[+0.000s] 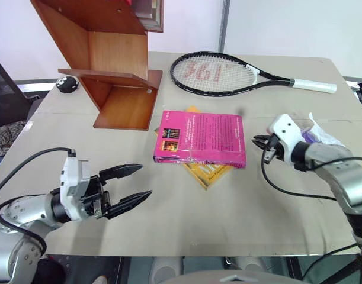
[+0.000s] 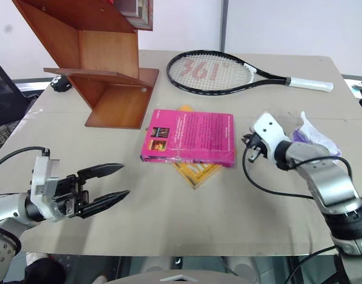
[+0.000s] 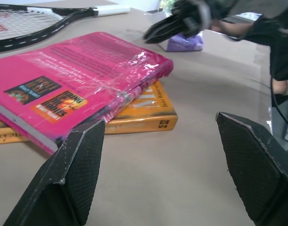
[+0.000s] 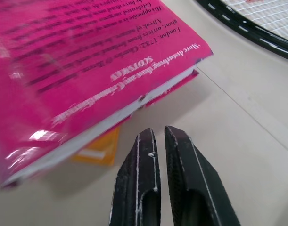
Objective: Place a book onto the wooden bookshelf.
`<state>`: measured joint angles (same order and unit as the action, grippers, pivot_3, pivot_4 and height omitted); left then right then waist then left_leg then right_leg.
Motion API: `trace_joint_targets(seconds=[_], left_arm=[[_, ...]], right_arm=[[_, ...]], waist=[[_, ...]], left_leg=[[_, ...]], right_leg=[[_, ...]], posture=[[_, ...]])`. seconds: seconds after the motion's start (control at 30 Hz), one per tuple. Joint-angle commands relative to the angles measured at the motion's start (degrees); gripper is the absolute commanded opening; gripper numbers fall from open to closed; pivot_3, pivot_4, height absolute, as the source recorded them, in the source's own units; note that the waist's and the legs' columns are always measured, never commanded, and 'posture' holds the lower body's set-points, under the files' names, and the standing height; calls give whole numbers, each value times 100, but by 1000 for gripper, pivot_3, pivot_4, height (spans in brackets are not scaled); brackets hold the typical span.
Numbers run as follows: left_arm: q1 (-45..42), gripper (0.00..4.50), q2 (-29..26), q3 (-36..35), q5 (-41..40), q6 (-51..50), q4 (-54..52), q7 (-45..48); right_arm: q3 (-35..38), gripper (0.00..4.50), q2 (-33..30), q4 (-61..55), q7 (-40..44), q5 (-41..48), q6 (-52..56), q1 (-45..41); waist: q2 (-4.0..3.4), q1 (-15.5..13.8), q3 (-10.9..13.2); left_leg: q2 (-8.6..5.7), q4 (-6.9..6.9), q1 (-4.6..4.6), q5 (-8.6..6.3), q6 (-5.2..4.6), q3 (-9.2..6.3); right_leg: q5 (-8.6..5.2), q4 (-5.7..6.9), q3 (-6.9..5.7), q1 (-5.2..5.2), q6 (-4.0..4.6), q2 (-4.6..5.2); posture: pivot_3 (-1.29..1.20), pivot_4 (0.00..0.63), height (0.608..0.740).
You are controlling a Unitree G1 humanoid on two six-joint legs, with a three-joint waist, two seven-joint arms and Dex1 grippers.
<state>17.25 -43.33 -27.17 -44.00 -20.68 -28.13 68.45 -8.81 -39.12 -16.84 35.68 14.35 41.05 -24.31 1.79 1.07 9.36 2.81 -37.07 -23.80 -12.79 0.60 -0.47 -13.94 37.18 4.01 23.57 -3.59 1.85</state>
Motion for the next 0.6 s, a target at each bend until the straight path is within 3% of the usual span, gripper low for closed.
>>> trace_joint_targets(seconds=[0.03,0.4,0.57,0.6], left_arm=[[50,3879,-66,-215,-105,140,-127,92],[338,3879,100,-183,-66,158,-275,-145],[682,3879,266,33,-425,-771,-672,-1196],[762,3879,348,116,-517,-960,-763,-1448]], right_arm=[[-262,47,168,123,65,-190,-13,-368],[-837,47,737,123,159,-435,203,-793],[-22,47,548,-195,803,193,-664,-246],[227,280,329,-368,1117,376,-884,65]], waist=[[0,-1,0],[0,-1,0],[0,-37,0],[1,-35,1]], left_leg=[[0,0,0,0,0,0],[0,1,-1,0,0,-1],[-1,2,-4,0,0,-3],[-2,2,-6,-1,-1,-5]], right_leg=[[0,0,0,0,0,0],[0,1,-1,0,0,1],[0,0,-1,0,-1,2],[0,-1,-2,-1,-3,4]], posture=[[0,150,740],[0,150,740],[0,150,740],[0,150,740]])
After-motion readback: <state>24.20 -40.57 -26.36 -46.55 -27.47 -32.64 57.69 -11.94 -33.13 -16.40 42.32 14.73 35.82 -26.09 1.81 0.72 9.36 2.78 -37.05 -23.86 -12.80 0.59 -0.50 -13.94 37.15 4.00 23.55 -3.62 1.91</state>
